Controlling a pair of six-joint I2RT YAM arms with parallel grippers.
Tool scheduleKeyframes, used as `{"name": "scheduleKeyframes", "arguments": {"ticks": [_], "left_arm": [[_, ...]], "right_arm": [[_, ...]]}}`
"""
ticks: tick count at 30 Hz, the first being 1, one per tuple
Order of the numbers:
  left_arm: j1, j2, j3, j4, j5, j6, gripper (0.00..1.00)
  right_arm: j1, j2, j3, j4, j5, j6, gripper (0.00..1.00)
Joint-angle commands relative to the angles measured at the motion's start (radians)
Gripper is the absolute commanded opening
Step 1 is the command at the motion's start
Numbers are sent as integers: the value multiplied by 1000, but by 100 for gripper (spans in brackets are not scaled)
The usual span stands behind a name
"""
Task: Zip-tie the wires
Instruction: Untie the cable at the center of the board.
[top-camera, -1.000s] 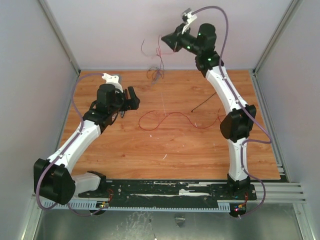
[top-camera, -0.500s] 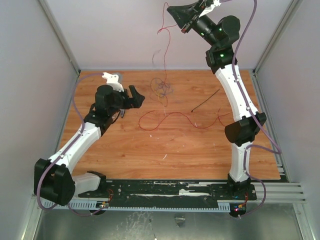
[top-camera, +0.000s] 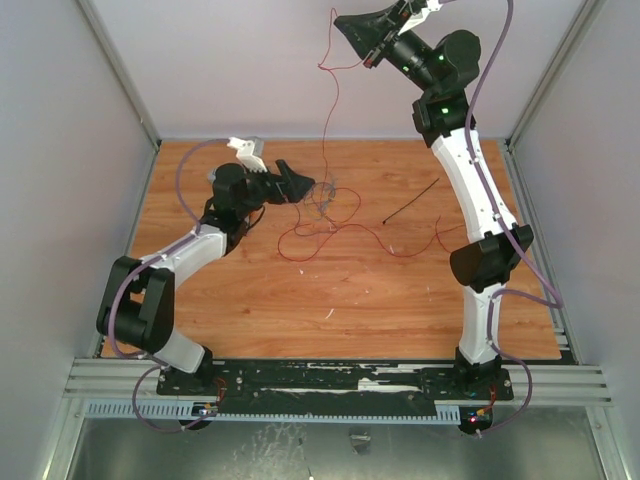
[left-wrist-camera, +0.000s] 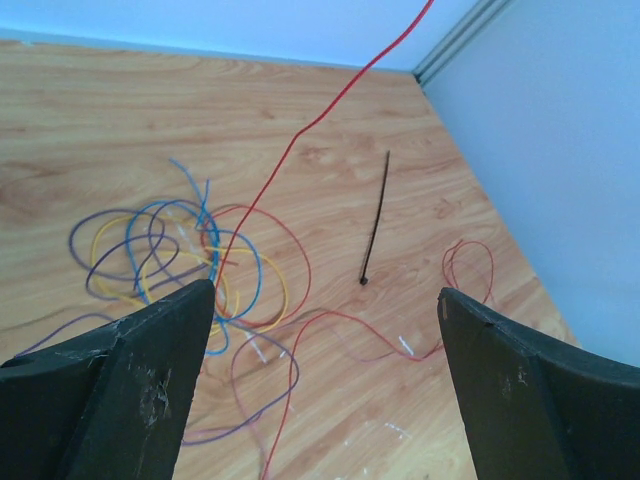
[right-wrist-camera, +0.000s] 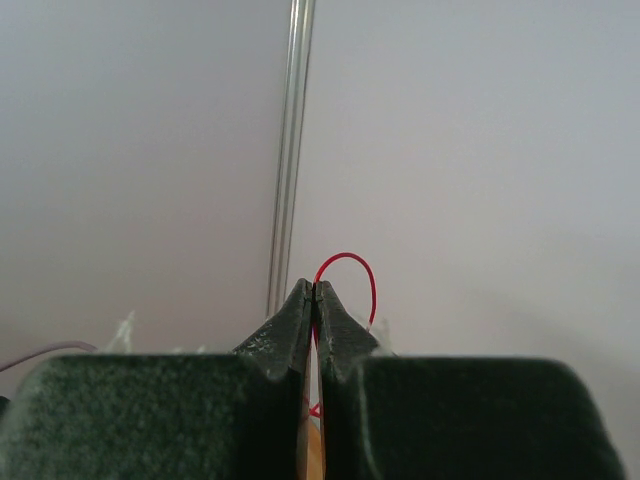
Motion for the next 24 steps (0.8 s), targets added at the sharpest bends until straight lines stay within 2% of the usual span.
{"name": "scheduleKeyframes", "arguments": {"ticks": [1,8,14,17,24], "left_arm": [[-23,50,63,139,37,-4,98],[-60,212,174,130,-1,43,98],[-83,401,326,35,-80,87,96],[-83,475,401,20,-104,99,86],[-82,591,547,-24,-116,113,51]], "right_arm": [[-5,-53,2,-48,4,-11,0],[-5,-122,-56,-48,-16,-1,0],[-6,-202,-104,-55,6,0,0],[-8,-258,-144,-73,22,0,0],[-45,-493,-381,-96,129,-41,0]]}}
